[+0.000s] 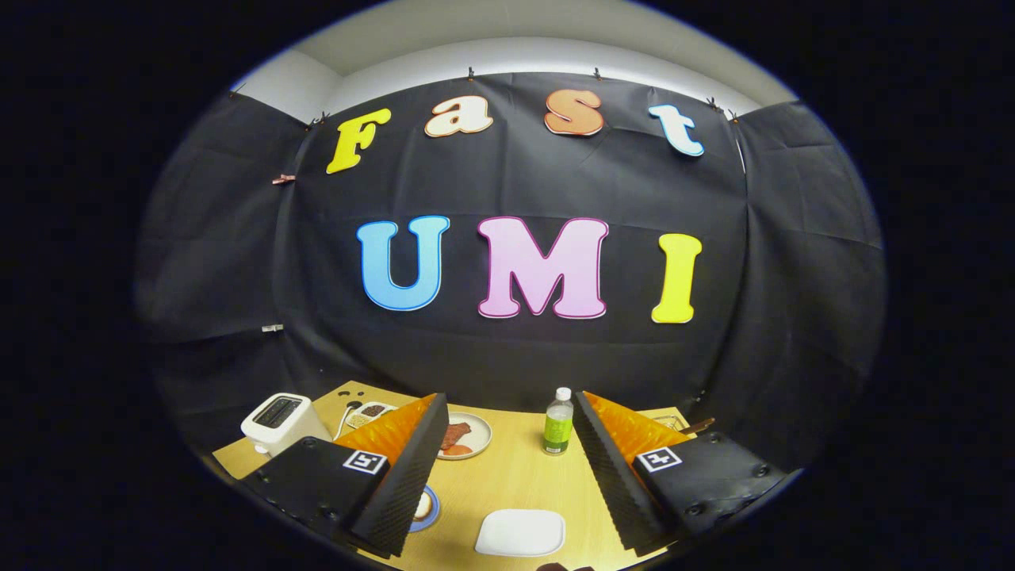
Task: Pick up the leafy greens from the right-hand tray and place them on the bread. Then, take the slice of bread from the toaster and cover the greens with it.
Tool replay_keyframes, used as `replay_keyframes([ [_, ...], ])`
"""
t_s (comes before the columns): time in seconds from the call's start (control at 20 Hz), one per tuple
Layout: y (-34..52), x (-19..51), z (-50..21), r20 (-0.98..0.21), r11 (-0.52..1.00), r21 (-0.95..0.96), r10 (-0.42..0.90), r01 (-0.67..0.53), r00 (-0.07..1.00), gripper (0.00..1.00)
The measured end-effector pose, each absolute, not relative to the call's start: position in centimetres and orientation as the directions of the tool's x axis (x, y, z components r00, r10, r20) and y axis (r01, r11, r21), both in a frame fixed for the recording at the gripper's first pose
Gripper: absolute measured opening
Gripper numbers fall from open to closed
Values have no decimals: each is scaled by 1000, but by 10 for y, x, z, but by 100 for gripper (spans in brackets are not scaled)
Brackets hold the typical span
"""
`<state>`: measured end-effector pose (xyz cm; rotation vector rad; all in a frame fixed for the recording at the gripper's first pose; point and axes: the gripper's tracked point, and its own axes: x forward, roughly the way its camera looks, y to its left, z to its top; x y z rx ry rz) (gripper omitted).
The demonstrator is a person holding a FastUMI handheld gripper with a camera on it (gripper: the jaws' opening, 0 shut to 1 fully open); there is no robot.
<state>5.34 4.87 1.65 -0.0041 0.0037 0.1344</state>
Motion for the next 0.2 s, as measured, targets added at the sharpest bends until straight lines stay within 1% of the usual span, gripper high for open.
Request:
replay_keyframes([
  [0.2, 50, 47, 11, -3, 991, 53, 120, -120, 993, 98],
])
